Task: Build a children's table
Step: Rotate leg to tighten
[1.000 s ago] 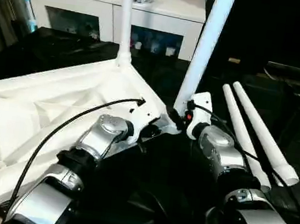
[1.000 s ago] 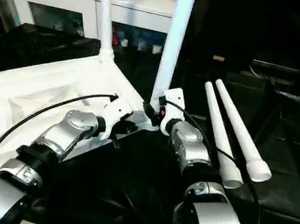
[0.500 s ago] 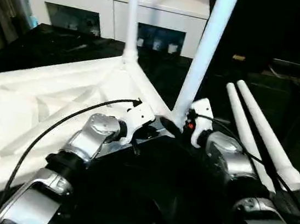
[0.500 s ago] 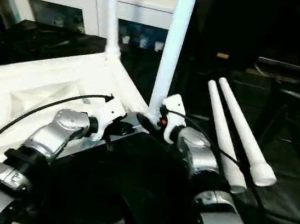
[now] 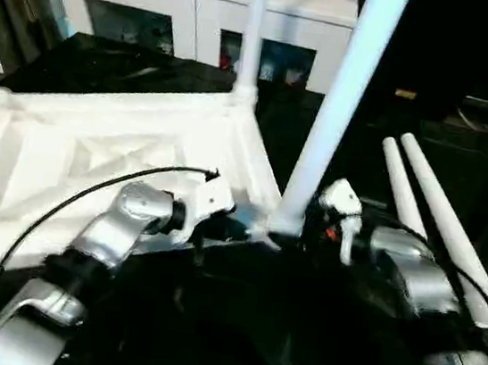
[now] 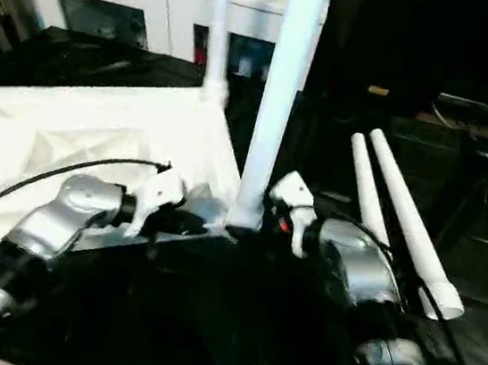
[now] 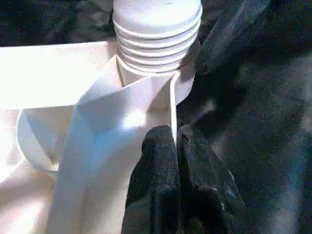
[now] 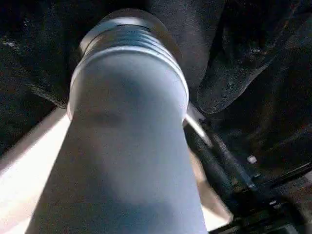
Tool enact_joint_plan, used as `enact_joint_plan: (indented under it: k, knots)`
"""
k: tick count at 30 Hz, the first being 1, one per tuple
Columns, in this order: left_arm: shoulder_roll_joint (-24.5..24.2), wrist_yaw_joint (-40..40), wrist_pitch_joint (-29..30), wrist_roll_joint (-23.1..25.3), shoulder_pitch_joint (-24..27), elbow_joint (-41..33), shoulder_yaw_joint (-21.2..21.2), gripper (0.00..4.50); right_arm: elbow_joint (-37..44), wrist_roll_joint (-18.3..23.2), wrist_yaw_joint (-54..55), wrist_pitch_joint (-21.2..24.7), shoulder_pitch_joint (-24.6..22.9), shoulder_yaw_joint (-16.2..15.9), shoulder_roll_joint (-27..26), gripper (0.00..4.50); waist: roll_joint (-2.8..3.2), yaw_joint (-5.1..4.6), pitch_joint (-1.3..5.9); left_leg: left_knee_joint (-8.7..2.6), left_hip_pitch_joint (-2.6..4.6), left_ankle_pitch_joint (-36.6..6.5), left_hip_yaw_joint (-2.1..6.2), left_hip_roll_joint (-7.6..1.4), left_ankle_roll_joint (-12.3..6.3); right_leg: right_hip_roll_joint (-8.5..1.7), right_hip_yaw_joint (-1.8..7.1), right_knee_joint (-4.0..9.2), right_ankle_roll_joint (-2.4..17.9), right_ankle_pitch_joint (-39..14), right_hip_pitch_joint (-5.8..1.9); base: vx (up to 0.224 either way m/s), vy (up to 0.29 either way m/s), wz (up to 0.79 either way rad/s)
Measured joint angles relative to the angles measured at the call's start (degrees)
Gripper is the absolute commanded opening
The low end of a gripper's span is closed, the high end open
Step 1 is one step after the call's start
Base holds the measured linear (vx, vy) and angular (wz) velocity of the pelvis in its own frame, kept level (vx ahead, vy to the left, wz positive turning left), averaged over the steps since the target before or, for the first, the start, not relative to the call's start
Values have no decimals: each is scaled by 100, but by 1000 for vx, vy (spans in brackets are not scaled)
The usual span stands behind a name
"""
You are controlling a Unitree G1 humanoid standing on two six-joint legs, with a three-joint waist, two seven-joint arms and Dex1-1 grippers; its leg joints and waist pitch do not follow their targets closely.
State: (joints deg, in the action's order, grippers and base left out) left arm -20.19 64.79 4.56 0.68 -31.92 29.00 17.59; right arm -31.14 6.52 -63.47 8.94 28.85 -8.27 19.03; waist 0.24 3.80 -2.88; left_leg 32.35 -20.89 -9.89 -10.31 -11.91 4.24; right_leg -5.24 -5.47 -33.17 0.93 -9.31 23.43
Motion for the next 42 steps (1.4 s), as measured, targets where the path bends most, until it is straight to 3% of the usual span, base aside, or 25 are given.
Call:
enact_joint_plan:
  k: [6, 18, 25, 28, 33, 35, 39, 41, 42]
  knots:
    - [-109, 349, -13, -54, 81, -130, 80, 0, 358, 14, -277, 186, -152, -129, 42, 397, 2, 39, -1, 14, -2, -7, -6, 0, 14, -3, 13, -7, 1, 3, -9, 0, 0, 0]
    - [-196, 592, -78, -98, 187, -258, 102, 0, 721, 81, -386, 451, -340, -205, 147, 288, 2, 124, -1, 29, -3, -6, -6, -2, 13, -3, 13, -24, 0, 2, -9, 0, 0, 0]
    - [-161, 502, -1, -95, 209, -266, 92, 0, 763, 107, -156, 479, -433, -164, -25, 281, 0, 120, 0, 49, 5, -6, -4, -3, 15, -5, 20, -59, -1, 2, -9, 0, 0, 0]
    - [41, -41, 145, 22, 156, -74, -49, 0, 439, 24, 745, 412, -382, 92, -443, 280, -4, 66, 3, 63, 47, -6, -3, 0, 19, -5, 29, -86, -20, -10, -31, 0, 0, 0]
    - [712, -1225, 586, 251, -256, 562, -177, 0, -468, -83, 2578, 329, 85, 559, -1107, 279, -1, -79, 4, 67, 86, -6, 10, 9, 19, -7, 30, -73, -44, -24, -68, 0, 0, 0]
    - [1051, -1788, 774, 316, -440, 844, -243, 0, -855, -183, 3306, 337, 376, 683, -1281, 279, 1, -88, 3, 64, 80, -6, 27, 11, 19, -8, 8, -34, -45, -25, -77, -54, 7, 0]
    - [1291, -2188, 900, 381, -527, 1009, -281, 0, -1244, -285, 3845, 166, 570, 747, -1427, 279, 32, -123, 3, 63, 86, -7, 50, 11, 16, -7, -27, 46, -45, -25, -122, -14, 2, 0]
    - [1304, -2207, 885, 427, -527, 1031, -278, 0, -1423, -287, 3944, 26, 639, 802, -1507, 348, 50, -181, 1, 60, 89, -8, 51, 11, 14, -8, -38, 99, -45, -25, -146, 0, 0, 0]
    - [1304, -2211, 870, 446, -526, 1031, -276, 0, -1510, -286, 3951, 14, 696, 834, -1539, 348, 52, -192, 1, 59, 85, -8, 53, 12, 13, -8, -43, 120, -45, -25, -147, 0, 0, 0]
